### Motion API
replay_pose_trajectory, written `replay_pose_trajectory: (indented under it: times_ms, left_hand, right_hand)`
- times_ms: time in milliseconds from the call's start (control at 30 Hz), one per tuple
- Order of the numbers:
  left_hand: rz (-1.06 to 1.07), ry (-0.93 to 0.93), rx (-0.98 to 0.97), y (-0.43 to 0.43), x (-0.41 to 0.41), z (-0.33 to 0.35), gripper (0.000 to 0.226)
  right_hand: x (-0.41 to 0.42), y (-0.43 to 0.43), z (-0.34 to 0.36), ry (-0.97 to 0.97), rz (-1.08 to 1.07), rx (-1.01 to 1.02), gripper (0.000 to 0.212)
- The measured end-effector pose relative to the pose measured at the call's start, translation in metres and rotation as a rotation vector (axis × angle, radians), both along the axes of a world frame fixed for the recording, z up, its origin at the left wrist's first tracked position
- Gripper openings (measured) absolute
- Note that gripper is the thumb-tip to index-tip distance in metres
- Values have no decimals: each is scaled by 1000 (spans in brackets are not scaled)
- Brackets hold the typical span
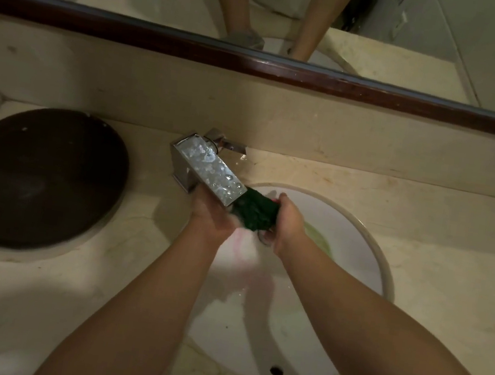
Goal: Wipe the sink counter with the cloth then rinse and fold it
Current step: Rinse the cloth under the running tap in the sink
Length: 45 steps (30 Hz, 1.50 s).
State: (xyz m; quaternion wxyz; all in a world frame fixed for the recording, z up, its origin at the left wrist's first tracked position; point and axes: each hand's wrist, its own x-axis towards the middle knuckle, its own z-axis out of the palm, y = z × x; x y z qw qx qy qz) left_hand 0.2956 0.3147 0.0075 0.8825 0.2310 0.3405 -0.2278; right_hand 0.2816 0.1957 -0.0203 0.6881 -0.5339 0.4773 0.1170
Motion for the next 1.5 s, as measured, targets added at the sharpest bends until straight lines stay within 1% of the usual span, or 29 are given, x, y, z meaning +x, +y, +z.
replay_pose_trajectory:
  times_ms: [33,67,133,167,233,333,400,467,567,600,633,667,700,733,800,867,933,967,1000,1033,1067,1133,1200,1267,1333,1367,1433,1500]
  left_hand:
    - [-4,-36,17,4,0,1,41]
    - [-5,-51,31,7,0,-4,41]
    - [-47,-42,38,10,1,-6,36]
    - [-74,-39,80,9,-1,-5,32]
    - [-118,-44,211,5,-4,-4,28]
    - [-161,-67,335,4,-3,-13,26]
    - [-216,-144,469,4,-3,-21,17]
    - [-263,-216,631,2,-4,-24,13]
    - [-261,-264,711,-2,-6,-21,11]
    - [-236,-256,714,-3,-7,-19,7]
    - [-186,-243,661,-4,-8,-18,2]
    - [-137,-195,558,-5,-9,-13,6]
    - [-91,-151,428,-7,-9,-11,17]
    - [-64,-106,345,-7,-9,-10,26]
    - [-6,-31,285,-7,-7,-14,35]
    - [36,3,267,-5,-4,-17,33]
    - [37,22,321,-5,-3,-18,24]
    - [41,17,322,-5,-4,-19,21]
    - [42,10,298,-5,-5,-19,22]
    - [39,-3,253,-5,-6,-16,26]
    - [45,-13,219,-4,-7,-14,28]
    - [67,-24,239,-4,-4,-14,25]
    - [104,-41,319,-5,0,-18,23]
    - [140,-43,416,-5,4,-24,26]
    - [134,-62,403,-5,7,-29,29]
    - [123,-62,381,-6,6,-26,29]
    - [79,-48,387,-7,5,-22,31]
    - [77,-69,337,-10,4,-19,33]
  right_hand:
    - [-4,-4,-1,29,-6,-10,26]
    - [-8,-5,-3,53,0,-7,29]
    - [-18,-4,-8,95,18,2,42]
    - [-23,0,-10,112,2,45,47]
    - [-27,11,-13,89,-80,215,52]
    - [-29,29,-13,29,-206,365,45]
    - [-26,38,-11,-28,-269,436,46]
    - [-22,43,-6,-63,-288,440,48]
    - [-16,47,1,-86,-262,391,36]
    - [-14,49,-1,-73,-240,362,36]
    - [-12,52,-2,-61,-205,338,40]
    - [-12,55,0,-47,-163,330,49]
    - [-11,58,-3,-24,-124,329,57]
    - [-10,59,-8,5,-92,325,61]
    - [-5,58,-20,51,-55,274,51]
    - [-1,58,-29,35,-69,229,43]
    - [0,61,-20,15,-99,183,36]
    - [-2,62,-14,12,-109,155,27]
    - [-4,63,-7,20,-122,123,15]
    - [-5,64,-3,18,-154,101,9]
    - [-5,64,-2,13,-188,90,14]
    - [-5,67,-3,-37,-221,83,21]
    - [-5,70,-4,-92,-249,19,24]
    - [-5,68,2,-123,-232,-54,25]
    - [-5,66,3,-149,-201,-126,25]
    - [-5,67,3,-153,-208,-154,29]
    - [-3,68,1,-112,-211,-235,38]
    - [1,68,2,-62,-180,-315,42]
